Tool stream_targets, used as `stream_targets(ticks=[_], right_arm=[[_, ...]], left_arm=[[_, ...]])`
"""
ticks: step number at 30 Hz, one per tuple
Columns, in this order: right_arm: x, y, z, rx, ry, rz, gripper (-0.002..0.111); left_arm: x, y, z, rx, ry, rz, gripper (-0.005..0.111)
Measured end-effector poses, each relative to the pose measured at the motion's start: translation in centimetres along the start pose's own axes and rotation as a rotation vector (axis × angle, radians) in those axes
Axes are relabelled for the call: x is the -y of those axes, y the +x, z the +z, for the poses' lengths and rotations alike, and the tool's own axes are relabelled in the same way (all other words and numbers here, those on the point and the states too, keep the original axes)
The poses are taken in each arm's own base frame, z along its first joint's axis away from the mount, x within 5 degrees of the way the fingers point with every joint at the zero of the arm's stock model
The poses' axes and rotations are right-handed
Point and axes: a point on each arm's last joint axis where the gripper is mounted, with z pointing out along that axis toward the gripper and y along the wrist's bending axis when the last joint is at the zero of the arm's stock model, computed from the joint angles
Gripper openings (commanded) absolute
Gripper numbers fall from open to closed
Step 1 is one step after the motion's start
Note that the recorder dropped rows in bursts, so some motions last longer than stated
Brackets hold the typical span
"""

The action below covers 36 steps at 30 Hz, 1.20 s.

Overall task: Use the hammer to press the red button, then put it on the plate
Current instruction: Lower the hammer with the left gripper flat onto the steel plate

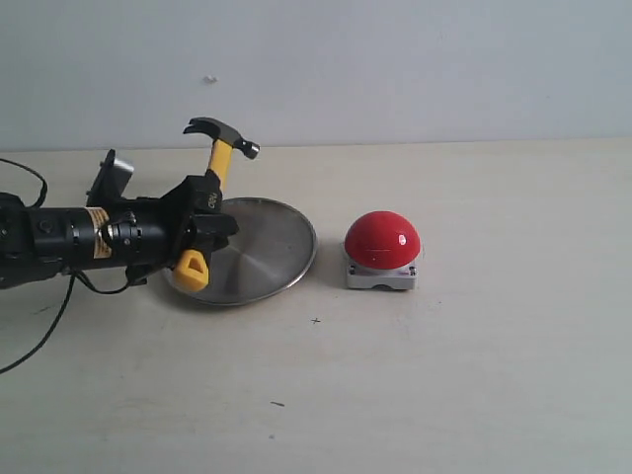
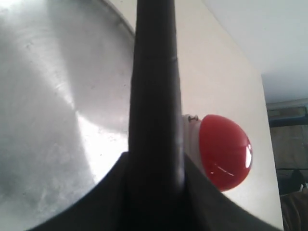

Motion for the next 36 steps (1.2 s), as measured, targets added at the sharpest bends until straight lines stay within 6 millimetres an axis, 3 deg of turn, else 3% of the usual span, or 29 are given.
stream_targets(ticks=[4, 10, 36], right_arm=[[0.0, 0.0, 0.0, 0.0, 0.0, 0.0, 0.0], [0.0, 0.0, 0.0, 0.0, 0.0, 0.0, 0.0], [0.0, 0.0, 0.0, 0.0, 0.0, 0.0, 0.0]], left_arm=[[-1.7, 0.8, 0.8, -0.032, -0.045, -0.038, 0.0], [-2.7, 1.3, 1.4, -0.06, -0.051, -0.051, 0.0], [-2.0, 2.3, 1.9, -0.127, 0.047, -0.028, 0.001]])
